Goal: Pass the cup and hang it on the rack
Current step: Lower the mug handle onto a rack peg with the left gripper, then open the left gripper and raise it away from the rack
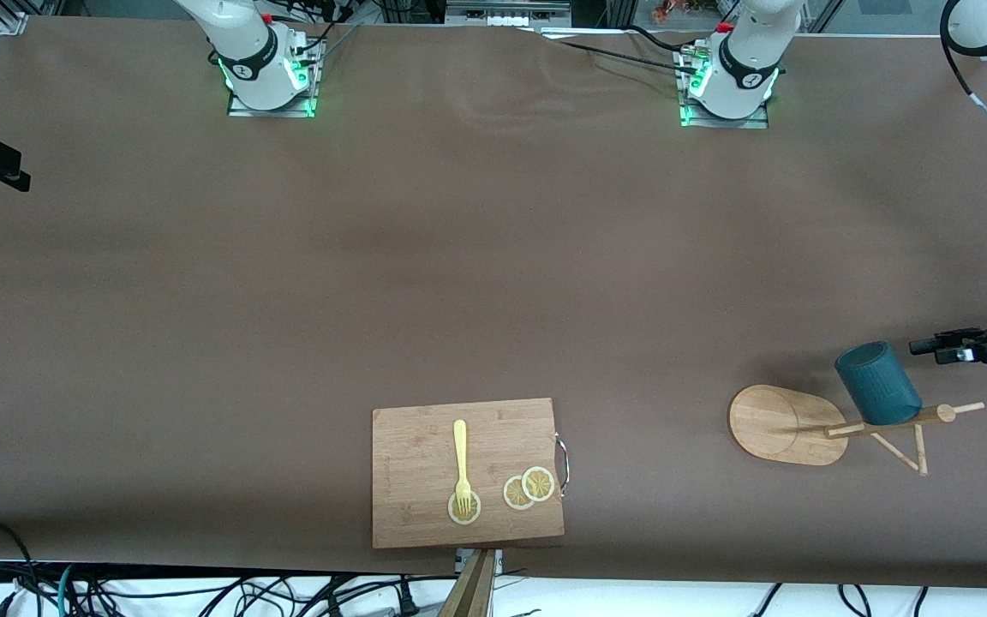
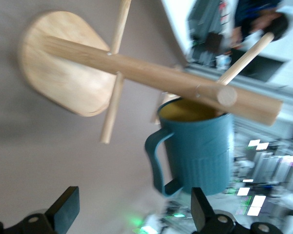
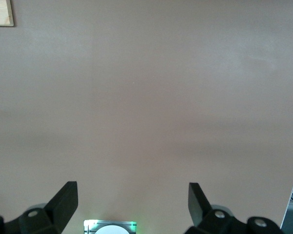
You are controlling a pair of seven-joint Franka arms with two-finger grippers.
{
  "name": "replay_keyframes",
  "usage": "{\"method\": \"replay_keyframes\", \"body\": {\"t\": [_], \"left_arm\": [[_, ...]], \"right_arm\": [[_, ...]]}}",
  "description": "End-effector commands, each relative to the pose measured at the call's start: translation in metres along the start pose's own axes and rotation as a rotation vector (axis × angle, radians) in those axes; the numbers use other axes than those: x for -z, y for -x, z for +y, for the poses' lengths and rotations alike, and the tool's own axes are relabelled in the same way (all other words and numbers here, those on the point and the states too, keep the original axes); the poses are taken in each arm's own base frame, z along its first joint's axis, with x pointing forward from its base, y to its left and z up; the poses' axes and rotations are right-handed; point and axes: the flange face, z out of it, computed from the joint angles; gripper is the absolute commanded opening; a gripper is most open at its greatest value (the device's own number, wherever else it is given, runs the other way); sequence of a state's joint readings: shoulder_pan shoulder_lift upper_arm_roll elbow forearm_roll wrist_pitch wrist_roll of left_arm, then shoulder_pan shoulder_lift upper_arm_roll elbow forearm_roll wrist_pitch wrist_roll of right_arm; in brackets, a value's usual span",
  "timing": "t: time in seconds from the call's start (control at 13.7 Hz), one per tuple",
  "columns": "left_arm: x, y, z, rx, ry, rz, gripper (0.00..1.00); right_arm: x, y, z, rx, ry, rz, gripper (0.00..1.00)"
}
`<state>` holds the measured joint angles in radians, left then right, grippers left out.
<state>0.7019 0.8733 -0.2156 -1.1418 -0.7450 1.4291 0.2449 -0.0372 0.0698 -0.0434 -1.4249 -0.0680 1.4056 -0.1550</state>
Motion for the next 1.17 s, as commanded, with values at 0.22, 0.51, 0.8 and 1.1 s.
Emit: {"method": "replay_keyframes", "body": {"t": [0.22, 0.51, 0.8, 1.1], "left_arm": [[0.011, 0.041, 0.144, -0.159, -0.568, -0.015, 1.00], [-0.053, 0.081, 0.258, -0.314, -0.962, -0.066, 1.00], [-0.131, 0.121, 0.342, -0.411, -1.137, -0.070, 1.00], [-0.156, 0.186, 0.375, -0.456, -1.094, -0.030, 1.00]], "right_arm": [[0.002, 0.001, 0.001, 0.013, 0.002, 0.011, 1.00], [0.002, 0.001, 0.001, 0.013, 0.002, 0.011, 1.00], [0.002, 0.001, 0.001, 0.013, 0.002, 0.010, 1.00], [0.002, 0.001, 0.002, 0.011, 0.002, 0.010, 1.00]]}}
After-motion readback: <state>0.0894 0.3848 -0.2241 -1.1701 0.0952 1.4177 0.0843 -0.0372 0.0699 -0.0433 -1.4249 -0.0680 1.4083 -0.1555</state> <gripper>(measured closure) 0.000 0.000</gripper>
